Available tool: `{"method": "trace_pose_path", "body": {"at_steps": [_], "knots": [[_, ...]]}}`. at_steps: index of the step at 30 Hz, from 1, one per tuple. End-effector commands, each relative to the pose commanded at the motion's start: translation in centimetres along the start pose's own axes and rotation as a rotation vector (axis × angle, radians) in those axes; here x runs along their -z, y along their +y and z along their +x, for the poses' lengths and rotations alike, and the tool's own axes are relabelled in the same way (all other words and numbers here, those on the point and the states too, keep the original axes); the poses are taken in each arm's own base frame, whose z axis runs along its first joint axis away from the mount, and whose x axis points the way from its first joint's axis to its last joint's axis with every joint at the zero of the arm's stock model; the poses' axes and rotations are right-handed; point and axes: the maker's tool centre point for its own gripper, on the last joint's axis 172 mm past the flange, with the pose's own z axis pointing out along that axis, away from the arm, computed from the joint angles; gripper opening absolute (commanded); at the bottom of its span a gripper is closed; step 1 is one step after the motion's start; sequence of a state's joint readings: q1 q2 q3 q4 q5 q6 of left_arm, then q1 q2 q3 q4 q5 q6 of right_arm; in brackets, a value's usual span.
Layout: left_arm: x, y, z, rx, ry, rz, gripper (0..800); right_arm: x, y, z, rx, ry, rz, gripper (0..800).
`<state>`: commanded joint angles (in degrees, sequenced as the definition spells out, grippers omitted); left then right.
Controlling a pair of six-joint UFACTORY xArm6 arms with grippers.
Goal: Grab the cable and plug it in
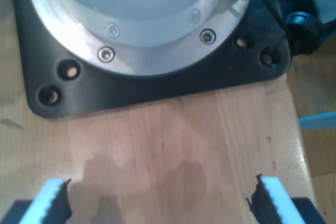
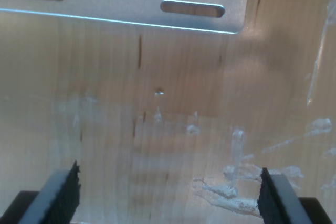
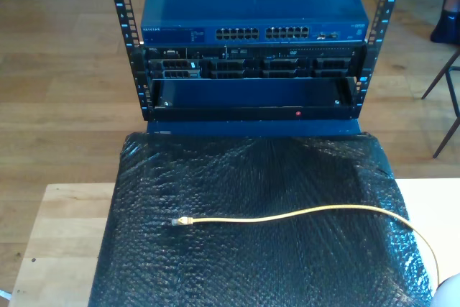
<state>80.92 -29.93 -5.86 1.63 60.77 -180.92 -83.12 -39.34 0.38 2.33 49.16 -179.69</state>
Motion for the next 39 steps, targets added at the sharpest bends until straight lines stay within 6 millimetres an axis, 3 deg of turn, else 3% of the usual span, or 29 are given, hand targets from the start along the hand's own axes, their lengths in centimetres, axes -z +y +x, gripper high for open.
{"method": "trace_pose_path", "body": {"at_steps": [29, 39], "knots": [[0.00, 0.03, 0.00, -0.002, 0.000, -0.001, 800, -0.01, 0.00, 0.04, 0.000, 0.002, 0.000, 799], [0.35, 0.11, -0.07, 0.000, 0.001, -0.004, 800, 0.82, 0.06, -0.41, -0.002, -0.003, -0.001, 799]]}}
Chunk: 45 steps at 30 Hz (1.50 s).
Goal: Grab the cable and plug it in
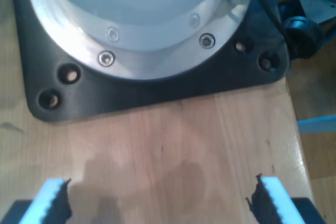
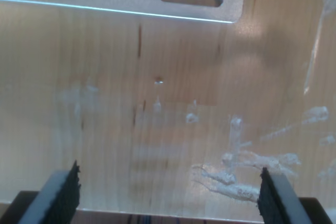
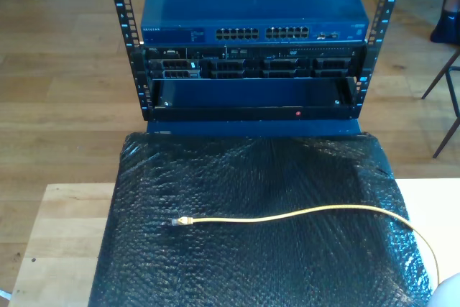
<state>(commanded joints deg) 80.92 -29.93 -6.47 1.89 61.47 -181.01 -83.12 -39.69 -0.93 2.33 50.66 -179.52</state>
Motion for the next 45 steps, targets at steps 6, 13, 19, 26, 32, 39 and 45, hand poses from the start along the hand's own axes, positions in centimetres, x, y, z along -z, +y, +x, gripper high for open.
{"method": "trace_pose_path", "body": {"at_steps": [6, 13, 19, 26, 32, 39, 45], "knots": [[0.8, 0.1, -0.1, 0.003, -0.002, -0.002, 800, 1.9, 0.2, 0.5, -0.005, 0.057, -0.001, 799], [2.2, 0.2, 0.7, 0.031, 0.041, -0.004, 800, 5.1, 0.4, 0.8, -0.067, 0.114, 0.001, 799], [3.7, 0.3, 0.6, 0.034, 0.029, -0.006, 800, 8.1, 0.6, 1.0, -0.117, 0.148, 0.003, 799], [7.7, 0.3, 1.0, 0.047, 0.061, -0.006, 800, 11.2, 1.0, 0.7, -0.165, 0.156, 0.003, 799], [11.1, -0.4, 1.0, 0.080, 0.059, 0.018, 800, 13.3, 1.4, 0.5, -0.207, 0.152, 0.008, 799], [14.8, -2.5, 1.9, 0.077, 0.080, 0.090, 800, 15.0, 2.1, -0.4, -0.259, 0.120, 0.014, 799], [17.0, -4.8, 3.6, 0.089, 0.115, 0.093, 800, 15.7, 4.2, -0.8, -0.283, 0.101, 0.038, 799]]}}
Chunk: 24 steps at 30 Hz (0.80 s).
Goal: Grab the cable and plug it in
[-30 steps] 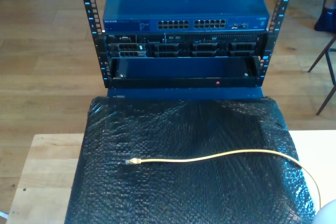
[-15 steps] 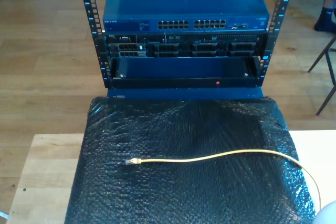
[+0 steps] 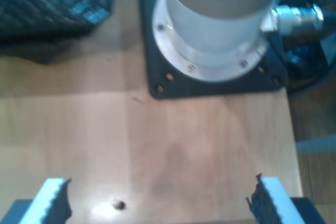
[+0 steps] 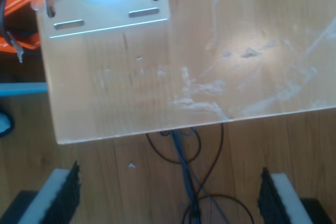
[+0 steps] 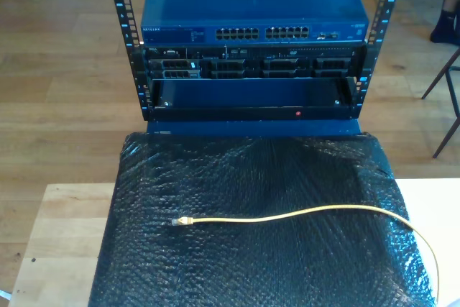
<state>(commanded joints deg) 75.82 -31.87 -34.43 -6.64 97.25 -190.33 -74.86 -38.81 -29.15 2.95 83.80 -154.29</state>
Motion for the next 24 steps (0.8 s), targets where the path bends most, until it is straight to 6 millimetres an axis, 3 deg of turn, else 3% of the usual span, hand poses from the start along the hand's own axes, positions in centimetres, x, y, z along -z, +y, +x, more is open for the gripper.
{"method": "trace_pose_path", "body": {"at_steps": [13, 24], "knots": [[-0.1, -4.0, 2.3, 0.090, 0.037, -0.030, 800, 2.9, 8.2, 1.6, -0.044, -0.035, 0.041, 799], [-0.5, -6.2, 3.6, 0.101, 0.047, -0.035, 800, 6.2, 13.0, 6.6, -0.079, 0.113, -0.036, 799]]}}
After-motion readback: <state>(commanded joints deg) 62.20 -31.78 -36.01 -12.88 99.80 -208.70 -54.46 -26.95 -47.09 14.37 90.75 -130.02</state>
